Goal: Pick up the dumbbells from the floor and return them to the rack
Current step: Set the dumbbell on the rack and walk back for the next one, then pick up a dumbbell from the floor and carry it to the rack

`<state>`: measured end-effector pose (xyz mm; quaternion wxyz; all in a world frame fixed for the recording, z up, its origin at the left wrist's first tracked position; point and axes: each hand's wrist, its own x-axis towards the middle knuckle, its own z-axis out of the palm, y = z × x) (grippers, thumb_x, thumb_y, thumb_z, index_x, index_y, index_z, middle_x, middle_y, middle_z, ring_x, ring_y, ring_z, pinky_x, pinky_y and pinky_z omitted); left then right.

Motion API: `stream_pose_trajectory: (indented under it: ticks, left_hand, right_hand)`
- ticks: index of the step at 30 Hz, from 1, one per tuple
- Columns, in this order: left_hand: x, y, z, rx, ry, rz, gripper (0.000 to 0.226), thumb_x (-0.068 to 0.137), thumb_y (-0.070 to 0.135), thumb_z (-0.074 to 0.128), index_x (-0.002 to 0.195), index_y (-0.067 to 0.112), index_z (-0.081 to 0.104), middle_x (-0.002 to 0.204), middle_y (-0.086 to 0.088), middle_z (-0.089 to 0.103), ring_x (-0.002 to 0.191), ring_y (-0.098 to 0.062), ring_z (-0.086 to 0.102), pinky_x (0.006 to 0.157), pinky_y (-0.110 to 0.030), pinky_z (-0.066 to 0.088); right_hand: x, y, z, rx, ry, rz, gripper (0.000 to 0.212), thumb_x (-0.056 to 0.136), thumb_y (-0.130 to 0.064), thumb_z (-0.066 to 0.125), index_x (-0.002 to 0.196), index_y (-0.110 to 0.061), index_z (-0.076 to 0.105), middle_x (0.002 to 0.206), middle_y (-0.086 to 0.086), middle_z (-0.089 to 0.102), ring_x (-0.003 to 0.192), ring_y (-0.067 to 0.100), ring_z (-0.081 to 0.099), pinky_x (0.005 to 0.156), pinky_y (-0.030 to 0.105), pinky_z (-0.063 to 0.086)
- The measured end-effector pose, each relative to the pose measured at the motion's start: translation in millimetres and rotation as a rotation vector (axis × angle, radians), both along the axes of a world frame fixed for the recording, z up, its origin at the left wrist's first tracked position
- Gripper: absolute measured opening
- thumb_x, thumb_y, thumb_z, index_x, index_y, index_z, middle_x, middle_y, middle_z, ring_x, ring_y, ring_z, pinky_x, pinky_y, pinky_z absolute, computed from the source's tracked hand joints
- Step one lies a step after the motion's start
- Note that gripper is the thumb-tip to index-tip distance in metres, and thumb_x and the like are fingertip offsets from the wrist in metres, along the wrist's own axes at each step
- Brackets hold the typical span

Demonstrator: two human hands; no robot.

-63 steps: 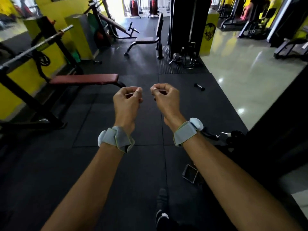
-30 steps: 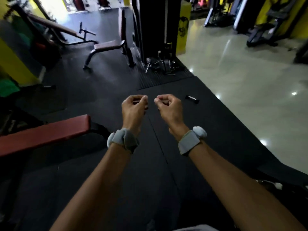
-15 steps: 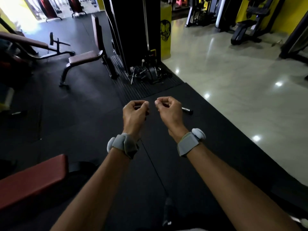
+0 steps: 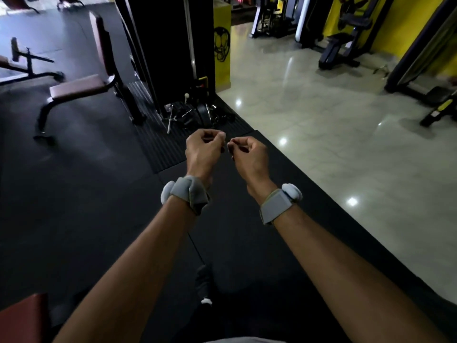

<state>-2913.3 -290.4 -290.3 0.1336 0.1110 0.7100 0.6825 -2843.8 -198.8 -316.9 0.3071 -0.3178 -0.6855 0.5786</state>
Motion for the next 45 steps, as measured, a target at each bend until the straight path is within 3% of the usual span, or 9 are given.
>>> stream_pose_trajectory:
  ticks: [9,14,20,25,30,36,40,45]
  left_hand:
    - [-135.8,82.1,-5.2,-0.085,0.011,-0.144,0.012,0.083,0.034,0.07,0.087,0.023,0.073,0.079,0.002,0.075,0.073,-0.014,0.072,0.065,-0.032,0.056]
    - [-193.2,146.1,-21.4,-0.24,0.059,-0.267,0.015,0.077,0.039,0.07,0.082,0.026,0.073,0.075,0.007,0.074,0.079,-0.016,0.072,0.077,-0.041,0.062]
    - [-235.9,228.3,-48.8,-0.429,0.117,-0.432,0.017,0.083,0.036,0.069,0.093,0.022,0.074,0.088,0.0,0.075,0.09,-0.019,0.07,0.084,-0.035,0.059]
    - [-259.2,294.1,-80.4,-0.589,0.177,-0.524,0.015,0.088,0.032,0.068,0.097,0.021,0.073,0.097,-0.002,0.074,0.093,-0.019,0.066,0.085,-0.032,0.055]
    - [-285.1,351.0,-111.5,-0.752,0.171,-0.568,0.01,0.088,0.031,0.065,0.094,0.024,0.068,0.084,0.004,0.069,0.087,-0.018,0.066,0.074,-0.026,0.048]
    - [-323.4,417.1,-131.1,-0.921,0.207,-0.585,0.014,0.09,0.033,0.061,0.098,0.022,0.064,0.094,-0.001,0.065,0.085,-0.024,0.061,0.073,-0.032,0.049]
    - [-343.8,455.0,-144.0,-1.01,0.223,-0.606,0.014,0.089,0.032,0.061,0.1,0.023,0.064,0.094,0.0,0.062,0.085,-0.025,0.059,0.069,-0.031,0.043]
    - [-382.8,513.0,-176.4,-1.089,0.229,-0.7,0.014,0.09,0.03,0.061,0.099,0.02,0.063,0.096,-0.003,0.065,0.081,-0.024,0.058,0.069,-0.032,0.046]
  right_hand:
    - [-116.9,71.3,0.0,0.062,-0.049,-0.173,0.009,0.089,-0.024,0.075,0.098,-0.022,0.074,0.092,-0.007,0.075,0.088,0.01,0.071,0.083,0.041,0.061]
    - [-157.1,118.8,-15.5,0.175,-0.235,-0.27,0.013,0.089,-0.026,0.074,0.101,-0.021,0.073,0.096,-0.007,0.075,0.091,0.009,0.069,0.081,0.032,0.058]
    - [-185.8,189.8,-36.2,0.196,-0.404,-0.31,0.013,0.09,-0.029,0.071,0.102,-0.023,0.072,0.102,-0.007,0.075,0.097,0.014,0.069,0.082,0.033,0.057]
    - [-213.3,261.9,-71.6,0.17,-0.518,-0.278,0.017,0.089,-0.032,0.07,0.104,-0.023,0.071,0.103,-0.006,0.074,0.098,0.017,0.069,0.083,0.033,0.056]
    - [-240.9,332.6,-110.1,0.095,-0.645,-0.222,0.016,0.086,-0.032,0.066,0.101,-0.026,0.068,0.101,-0.003,0.074,0.098,0.022,0.069,0.082,0.033,0.055]
    - [-276.3,406.6,-132.9,0.08,-0.751,-0.13,0.013,0.086,-0.031,0.064,0.098,-0.026,0.066,0.097,-0.001,0.073,0.092,0.024,0.068,0.077,0.033,0.055]
    - [-295.8,447.3,-145.5,0.068,-0.821,-0.081,0.015,0.09,-0.026,0.06,0.104,-0.025,0.064,0.073,-0.012,0.061,0.078,0.018,0.059,0.069,0.026,0.043]
    - [-333.4,502.2,-181.0,0.069,-0.925,0.009,0.023,0.093,-0.03,0.062,0.114,-0.022,0.063,0.112,0.0,0.071,0.105,0.025,0.066,0.082,0.03,0.05]
